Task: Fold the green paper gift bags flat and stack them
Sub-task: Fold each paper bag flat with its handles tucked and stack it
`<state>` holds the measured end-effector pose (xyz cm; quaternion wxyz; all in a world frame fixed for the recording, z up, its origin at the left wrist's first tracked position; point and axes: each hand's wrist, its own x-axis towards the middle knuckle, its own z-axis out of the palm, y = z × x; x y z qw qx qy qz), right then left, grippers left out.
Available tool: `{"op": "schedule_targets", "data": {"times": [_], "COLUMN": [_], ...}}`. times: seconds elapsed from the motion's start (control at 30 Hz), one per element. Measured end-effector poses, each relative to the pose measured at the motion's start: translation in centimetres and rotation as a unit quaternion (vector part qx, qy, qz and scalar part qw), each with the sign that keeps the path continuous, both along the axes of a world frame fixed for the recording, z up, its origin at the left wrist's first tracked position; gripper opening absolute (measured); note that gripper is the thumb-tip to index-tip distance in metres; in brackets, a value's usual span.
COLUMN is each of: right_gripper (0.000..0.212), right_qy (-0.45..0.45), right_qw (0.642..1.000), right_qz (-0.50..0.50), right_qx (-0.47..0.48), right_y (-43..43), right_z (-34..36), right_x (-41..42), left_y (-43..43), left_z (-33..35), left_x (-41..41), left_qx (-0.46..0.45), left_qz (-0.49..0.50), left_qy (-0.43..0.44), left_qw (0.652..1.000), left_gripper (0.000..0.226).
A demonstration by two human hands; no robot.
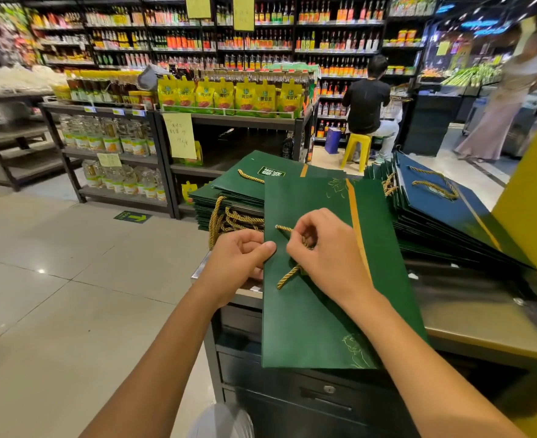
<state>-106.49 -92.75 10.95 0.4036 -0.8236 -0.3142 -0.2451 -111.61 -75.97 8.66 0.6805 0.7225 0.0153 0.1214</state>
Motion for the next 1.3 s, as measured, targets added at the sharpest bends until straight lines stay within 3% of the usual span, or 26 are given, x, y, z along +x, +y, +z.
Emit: {"op": "schedule_targets", "data": {"times": [0.1,0.17,0.33,0.5,0.57,0.67,0.77,1.03,1.2,1.3], "right_gripper": [0.012,0.013,0.015,0.035,0.024,0.007,0.003,0.004,0.014,0.022], "right_qy": [0.061,0.077,0.051,0.002,-0.017,-0.004,0.058,0.14,0.044,0.001], "right_qw": [0.995,0.994,0.994,0.978,0.975,0.978,0.974,0.963,0.986,0.996], "right_qz": [0.044,0.046,0.086,0.181,0.183,0.198,0.219,0.207,0.162,0.078], "right_qx": [0.068,0.065,0.049,-0.104,-0.126,-0.063,0.014,0.099,-0.02,-0.031], "right_y": [-2.1,-3.2,-3.7,-3.8,-3.6,-3.7,-4.0,-4.5,-4.7,-6.4], "right_z": [0.7,0.8,0.0,-1.3,-1.8,-2.1,-2.0,-1.3,-1.7,-1.9], "right_x": [-0.2,0.0,-0.2,-0.6,-0.3,0.1,-0.1,-0.8,-0.8,-0.8], "left_y": [0.1,0.0,-0.1,0.0,0.0,-0.1,-0.2,-0.3,-0.3,-0.4], "left_z": [0.2,0.2,0.3,0.3,0.2,0.1,0.3,0.8,0.6,0.5], "left_x": [0.0,0.0,0.1,0.0,0.1,0.0,0.1,0.3,0.1,-0.1], "left_qx": [-0.005,-0.001,-0.009,-0.005,-0.001,0.001,-0.005,0.011,0.003,-0.001], "left_qz": [0.004,0.004,0.008,0.011,0.014,0.016,0.012,0.02,0.022,0.031], "left_qy": [0.009,0.012,0.022,0.016,0.017,0.017,0.021,0.048,0.029,0.019], "left_qw": [1.0,1.0,1.0,1.0,1.0,1.0,1.0,0.999,0.999,0.999], "left_gripper": [0.017,0.016,0.016,0.016,0.015,0.012,0.015,0.015,0.015,0.017]}}
